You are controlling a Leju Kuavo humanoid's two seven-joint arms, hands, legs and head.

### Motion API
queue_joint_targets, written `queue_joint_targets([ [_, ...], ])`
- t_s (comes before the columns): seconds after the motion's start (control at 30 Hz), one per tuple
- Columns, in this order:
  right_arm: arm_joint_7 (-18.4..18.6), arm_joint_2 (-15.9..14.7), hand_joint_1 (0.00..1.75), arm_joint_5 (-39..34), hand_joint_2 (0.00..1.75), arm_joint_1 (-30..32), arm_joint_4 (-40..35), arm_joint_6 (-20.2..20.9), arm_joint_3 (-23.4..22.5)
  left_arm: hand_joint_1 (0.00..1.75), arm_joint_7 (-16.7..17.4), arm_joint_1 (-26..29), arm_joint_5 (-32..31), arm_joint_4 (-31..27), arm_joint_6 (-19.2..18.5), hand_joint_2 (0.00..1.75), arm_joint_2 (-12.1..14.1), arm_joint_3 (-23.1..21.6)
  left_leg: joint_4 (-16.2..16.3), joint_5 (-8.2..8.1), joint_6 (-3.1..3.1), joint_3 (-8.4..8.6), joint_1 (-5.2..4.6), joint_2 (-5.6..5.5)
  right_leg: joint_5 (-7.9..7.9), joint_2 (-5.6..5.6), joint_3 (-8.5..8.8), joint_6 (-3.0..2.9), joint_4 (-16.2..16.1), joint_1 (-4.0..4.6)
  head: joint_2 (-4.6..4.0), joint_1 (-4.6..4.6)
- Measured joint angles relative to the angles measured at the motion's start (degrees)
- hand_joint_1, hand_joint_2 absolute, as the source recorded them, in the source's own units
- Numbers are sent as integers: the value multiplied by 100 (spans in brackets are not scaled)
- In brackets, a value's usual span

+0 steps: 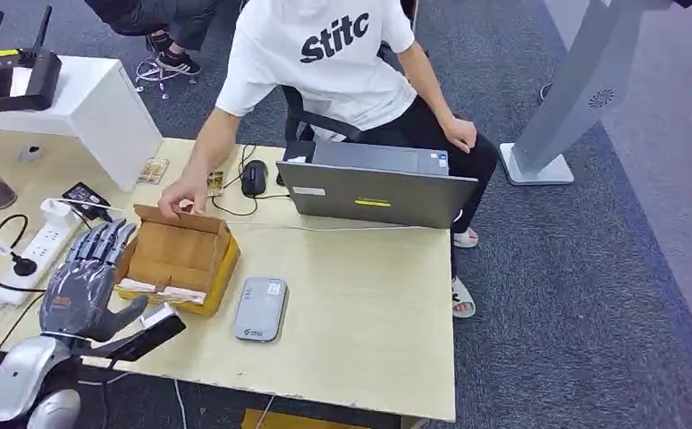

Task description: Pass the card to the sensor for recognition and then transmit it.

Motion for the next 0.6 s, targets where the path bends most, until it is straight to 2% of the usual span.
queue_joint_targets([
  [0.23,4,2,0,44,175,-3,0,4,0,0,61,-226,24,312,-103,175,-13,-293,0,0,0,0,0,2,0,1,-2,0,0,0,0,0],
  [0.37,24,2,0,66,175,-4,0,7,0,0,217,-331,-9,411,-133,175,37,-439,0,0,0,-1,0,2,0,1,-2,0,0,0,0,0],
  [0.6,26,2,0,83,175,-4,0,2,0,0,553,-463,-453,564,111,175,140,-568,0,0,0,-1,0,1,0,1,-2,0,0,0,0,0],
])
